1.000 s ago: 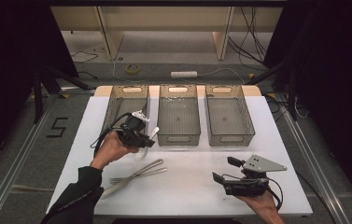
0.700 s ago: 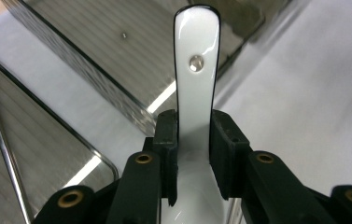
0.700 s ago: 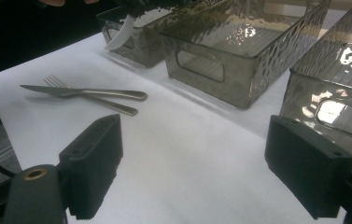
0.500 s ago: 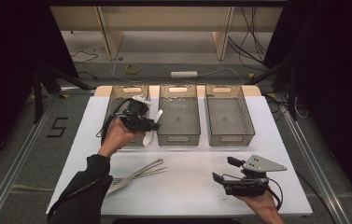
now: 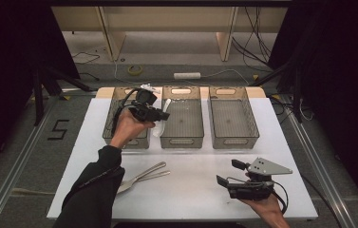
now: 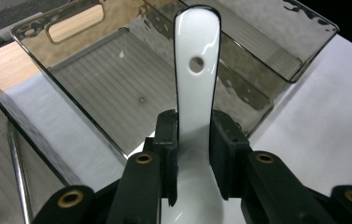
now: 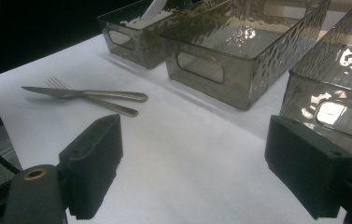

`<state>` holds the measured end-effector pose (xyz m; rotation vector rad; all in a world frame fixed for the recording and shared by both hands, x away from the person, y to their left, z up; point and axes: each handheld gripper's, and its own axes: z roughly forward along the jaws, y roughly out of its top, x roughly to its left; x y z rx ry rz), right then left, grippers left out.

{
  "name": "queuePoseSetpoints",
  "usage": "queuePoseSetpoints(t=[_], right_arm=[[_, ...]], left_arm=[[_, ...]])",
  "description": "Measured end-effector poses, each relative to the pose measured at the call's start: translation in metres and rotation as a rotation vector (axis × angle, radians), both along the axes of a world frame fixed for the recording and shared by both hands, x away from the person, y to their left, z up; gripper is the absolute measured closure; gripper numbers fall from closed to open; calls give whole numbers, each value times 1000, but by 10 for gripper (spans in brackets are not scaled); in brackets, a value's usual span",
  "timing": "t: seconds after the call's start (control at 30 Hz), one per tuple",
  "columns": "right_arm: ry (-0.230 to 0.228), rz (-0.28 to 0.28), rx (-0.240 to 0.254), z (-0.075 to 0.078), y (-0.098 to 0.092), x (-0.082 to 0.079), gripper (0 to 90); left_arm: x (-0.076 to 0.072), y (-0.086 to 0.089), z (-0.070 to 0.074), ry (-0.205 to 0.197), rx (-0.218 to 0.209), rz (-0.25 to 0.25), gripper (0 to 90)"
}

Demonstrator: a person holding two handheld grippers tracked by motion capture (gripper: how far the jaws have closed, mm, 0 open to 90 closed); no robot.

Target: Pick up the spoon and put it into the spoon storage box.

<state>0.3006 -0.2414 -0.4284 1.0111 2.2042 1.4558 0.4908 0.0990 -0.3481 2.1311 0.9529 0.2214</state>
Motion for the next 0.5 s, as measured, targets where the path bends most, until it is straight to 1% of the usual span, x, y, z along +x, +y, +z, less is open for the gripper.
queuePoseSetpoints(t=[0.07, 0.17, 0.33, 0.4, 0.5], right_arm=[[1, 1, -1, 0, 0, 0, 201], [-1, 1, -2, 0, 0, 0, 201], [2, 1, 1, 0, 0, 0, 201], [1, 0, 2, 0, -1, 0, 201], [-2, 1, 1, 0, -1, 0, 201]], left_arm=[[3, -3, 0, -5, -5, 5, 733], [8, -8, -1, -11, 2, 11, 733], [17, -11, -3, -18, -14, 42, 733], [20, -12, -3, -12, -21, 44, 733], [24, -16, -4, -14, -19, 52, 733]])
